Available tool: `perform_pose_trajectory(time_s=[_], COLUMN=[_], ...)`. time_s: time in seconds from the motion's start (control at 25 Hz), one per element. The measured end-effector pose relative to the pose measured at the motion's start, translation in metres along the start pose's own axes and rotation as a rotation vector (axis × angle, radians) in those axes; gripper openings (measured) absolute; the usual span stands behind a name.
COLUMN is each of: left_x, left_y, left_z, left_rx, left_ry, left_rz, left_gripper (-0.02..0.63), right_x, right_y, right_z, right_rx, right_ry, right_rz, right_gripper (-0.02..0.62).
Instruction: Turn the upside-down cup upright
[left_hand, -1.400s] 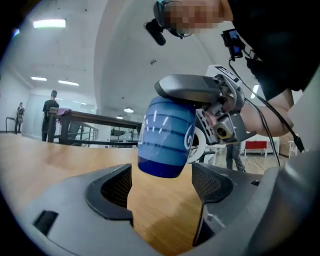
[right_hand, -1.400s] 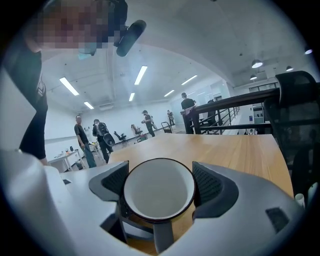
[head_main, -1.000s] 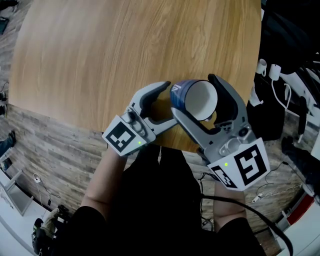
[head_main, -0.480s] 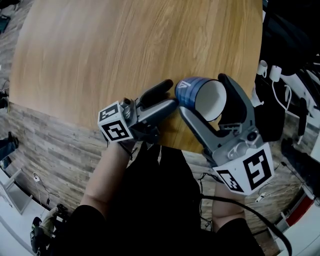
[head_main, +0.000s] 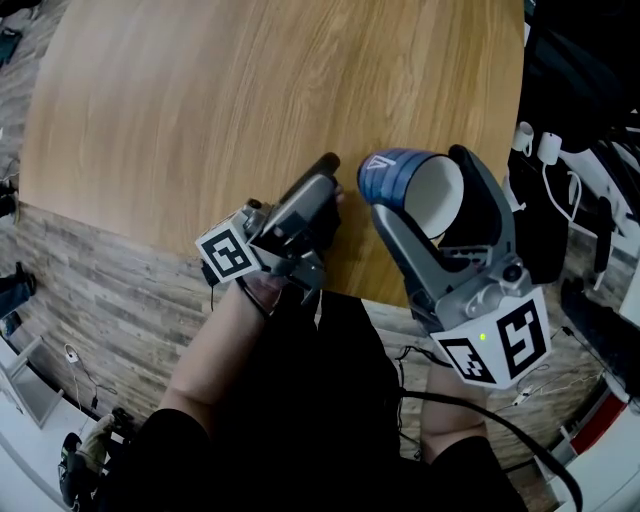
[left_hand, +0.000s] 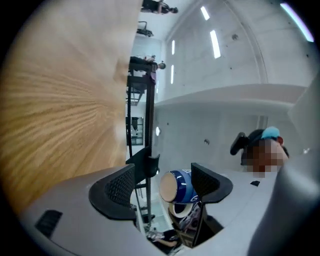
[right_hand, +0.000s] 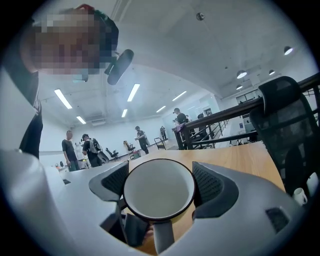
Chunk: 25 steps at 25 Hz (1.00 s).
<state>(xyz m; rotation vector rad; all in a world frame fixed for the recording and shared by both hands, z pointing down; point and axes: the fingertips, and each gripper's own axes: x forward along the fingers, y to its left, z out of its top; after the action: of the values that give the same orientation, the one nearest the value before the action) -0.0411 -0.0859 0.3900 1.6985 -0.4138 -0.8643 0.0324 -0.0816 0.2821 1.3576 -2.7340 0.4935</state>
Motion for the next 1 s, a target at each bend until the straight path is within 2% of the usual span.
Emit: perform_pose_trajectory(time_s=[0.16, 0.28, 0.44, 0.6, 0.76, 0.88, 1.0], left_x=[0.005, 0.007, 0.012, 0.017, 0.018, 0.017, 0.014], left_y=[0.000, -0.002, -0.014, -0.018, -0.015, -0.010, -0.007], left_z=[-0.007, -0.013, -0.016, -0.011, -0.011, -0.010, -0.008], left_rx=[-0.302, -0.423, -0.424, -0.419, -0.458, -0.499, -0.501], left_ry=[-0.163, -0.243, -0.249, -0.253, -0.264, -0.282, -0.295], left_rz=[-0.064, -0.119, -0.162, -0.164, -0.150, -0.150, -0.148], left_gripper=[0.362, 0.362, 0.364, 0.364, 0.365, 0.367, 0.368], right_x=[0.006, 0.010, 0.012, 0.009, 0.007, 0.011, 0.013], right_y=[0.007, 0.010, 0.013, 0.015, 0.021, 0.022, 0.025], right_z=[0.005, -0.001, -0.011, -0.013, -0.013, -0.020, -0.029], right_rx=[0.022, 0.021, 0.013, 0.018, 0.019, 0.023, 0.003], right_ry=[-0.044, -0.054, -0.052, -0.083, -0.125, -0.108, -0.075], right_rz=[-0.001, -0.013, -0.023, -0.020, -0.031, -0.024, -0.001], right_gripper=[0.345, 0.345, 0.345, 0.345, 0.345, 0.345, 0.345])
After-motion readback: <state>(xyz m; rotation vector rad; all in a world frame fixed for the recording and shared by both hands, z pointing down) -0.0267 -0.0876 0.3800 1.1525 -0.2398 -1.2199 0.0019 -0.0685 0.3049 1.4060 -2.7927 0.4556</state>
